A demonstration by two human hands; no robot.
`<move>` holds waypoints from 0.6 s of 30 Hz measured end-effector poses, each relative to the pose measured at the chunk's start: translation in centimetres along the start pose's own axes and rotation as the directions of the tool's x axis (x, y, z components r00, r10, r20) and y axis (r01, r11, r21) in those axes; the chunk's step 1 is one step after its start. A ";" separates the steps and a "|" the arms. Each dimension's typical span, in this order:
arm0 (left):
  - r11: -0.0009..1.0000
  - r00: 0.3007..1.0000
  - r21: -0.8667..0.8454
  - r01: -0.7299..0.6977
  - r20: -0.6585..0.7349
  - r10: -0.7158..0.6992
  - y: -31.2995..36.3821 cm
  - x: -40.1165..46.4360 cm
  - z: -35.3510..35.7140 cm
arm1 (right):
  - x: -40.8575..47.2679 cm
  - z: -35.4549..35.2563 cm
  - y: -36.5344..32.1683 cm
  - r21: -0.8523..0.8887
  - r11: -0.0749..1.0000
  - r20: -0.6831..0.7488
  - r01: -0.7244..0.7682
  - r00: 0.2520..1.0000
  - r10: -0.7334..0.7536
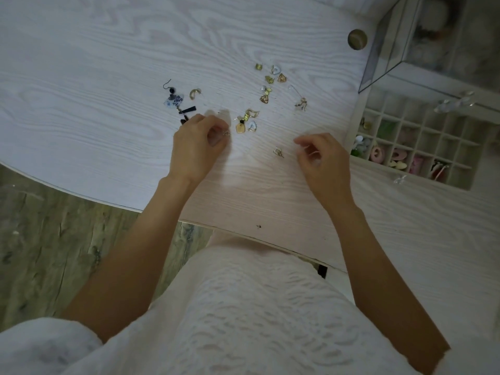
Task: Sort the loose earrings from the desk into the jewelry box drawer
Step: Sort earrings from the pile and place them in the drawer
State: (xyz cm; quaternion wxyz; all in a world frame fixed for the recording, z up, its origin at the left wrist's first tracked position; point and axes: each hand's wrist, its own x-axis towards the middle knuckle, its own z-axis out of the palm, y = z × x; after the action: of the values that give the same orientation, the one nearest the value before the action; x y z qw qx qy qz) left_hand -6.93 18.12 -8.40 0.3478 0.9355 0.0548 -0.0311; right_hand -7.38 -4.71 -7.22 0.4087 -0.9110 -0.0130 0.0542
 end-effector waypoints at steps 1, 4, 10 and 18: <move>1.000 1.000 -0.003 0.004 0.005 -0.004 0.0 0.1 -0.1 | 0.0 0.3 -0.1 -0.028 0.999 0.027 -0.038 0.999 0.039; 1.000 0.999 0.018 0.012 0.030 -0.012 0.3 0.4 -0.1 | 0.0 2.2 -0.7 -0.075 0.996 0.070 -0.048 0.996 0.054; 0.967 0.966 0.138 -0.214 0.176 0.188 3.0 -0.8 1.6 | 0.1 3.8 -2.0 -0.091 0.996 0.037 -0.019 0.999 0.022; 0.997 0.990 -0.072 -0.042 0.128 0.051 3.6 -2.1 2.7 | -1.0 3.7 -1.4 -0.095 0.995 0.037 -0.025 0.999 0.029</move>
State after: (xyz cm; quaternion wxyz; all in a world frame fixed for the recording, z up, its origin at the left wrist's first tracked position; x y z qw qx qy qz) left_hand -8.64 13.53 -7.90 0.3833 0.9199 0.0110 -0.0819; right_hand -8.77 -1.11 -8.53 0.3640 -0.9282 -0.0112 0.0765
